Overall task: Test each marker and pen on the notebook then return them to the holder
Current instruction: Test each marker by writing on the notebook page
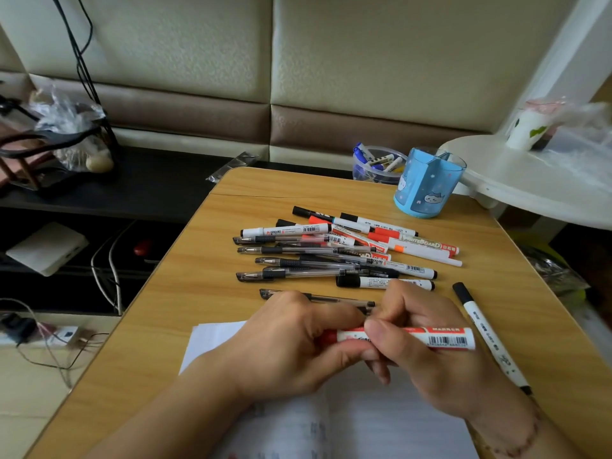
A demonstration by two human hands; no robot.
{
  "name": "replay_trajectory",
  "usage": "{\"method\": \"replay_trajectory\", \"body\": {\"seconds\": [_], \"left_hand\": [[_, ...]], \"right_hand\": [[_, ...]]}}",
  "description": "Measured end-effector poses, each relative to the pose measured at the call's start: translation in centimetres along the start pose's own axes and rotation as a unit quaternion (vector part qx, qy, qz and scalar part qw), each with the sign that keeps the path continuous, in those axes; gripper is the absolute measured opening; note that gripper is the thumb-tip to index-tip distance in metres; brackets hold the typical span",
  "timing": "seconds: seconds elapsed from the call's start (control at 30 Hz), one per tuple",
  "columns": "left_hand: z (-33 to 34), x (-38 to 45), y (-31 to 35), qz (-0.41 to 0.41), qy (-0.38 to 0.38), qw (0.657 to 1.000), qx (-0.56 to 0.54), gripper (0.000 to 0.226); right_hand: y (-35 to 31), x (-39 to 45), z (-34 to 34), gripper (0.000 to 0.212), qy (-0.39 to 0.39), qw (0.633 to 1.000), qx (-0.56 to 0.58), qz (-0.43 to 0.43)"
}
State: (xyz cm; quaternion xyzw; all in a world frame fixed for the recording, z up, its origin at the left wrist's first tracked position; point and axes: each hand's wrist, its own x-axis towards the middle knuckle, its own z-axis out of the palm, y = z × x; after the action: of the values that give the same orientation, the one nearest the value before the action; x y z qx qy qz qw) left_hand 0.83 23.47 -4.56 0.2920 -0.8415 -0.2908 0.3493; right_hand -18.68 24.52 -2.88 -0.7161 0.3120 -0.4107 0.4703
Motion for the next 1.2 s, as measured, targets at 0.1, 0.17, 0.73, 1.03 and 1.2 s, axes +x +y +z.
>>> {"method": "replay_trajectory", "body": {"seconds": [0.1,0.17,0.73,1.03,1.2], "left_hand": [[-0.3,0.2,0.0,-0.006,-0.007,1.000,0.021,0.040],[-0.2,0.2,0.0,-0.014,-0.012,0.999,0.050,0.042],[-2.2,0.0,-1.3,-0.156,-0.139,0.947,0.244,0.063],[-1.9,-0.2,-1.6,-0.150,-0.128,0.949,0.247,0.061],[-1.8,0.0,-1.8,-0.144,-0.128,0.949,0.248,0.062]], "right_hand": [[0.1,-0.2,-0.2,0.016,-0.007,1.000,-0.022,-0.001],[0.2,-0.4,-0.3,0.013,0.004,1.000,-0.012,-0.001],[3.7,0.0,0.6,0.028,0.183,0.975,-0.101,0.075],[4.0,0.3,0.9,0.033,0.176,0.966,-0.179,0.064],[4.0,0.2,0.8,0.034,0.169,0.969,-0.165,0.078]]}}
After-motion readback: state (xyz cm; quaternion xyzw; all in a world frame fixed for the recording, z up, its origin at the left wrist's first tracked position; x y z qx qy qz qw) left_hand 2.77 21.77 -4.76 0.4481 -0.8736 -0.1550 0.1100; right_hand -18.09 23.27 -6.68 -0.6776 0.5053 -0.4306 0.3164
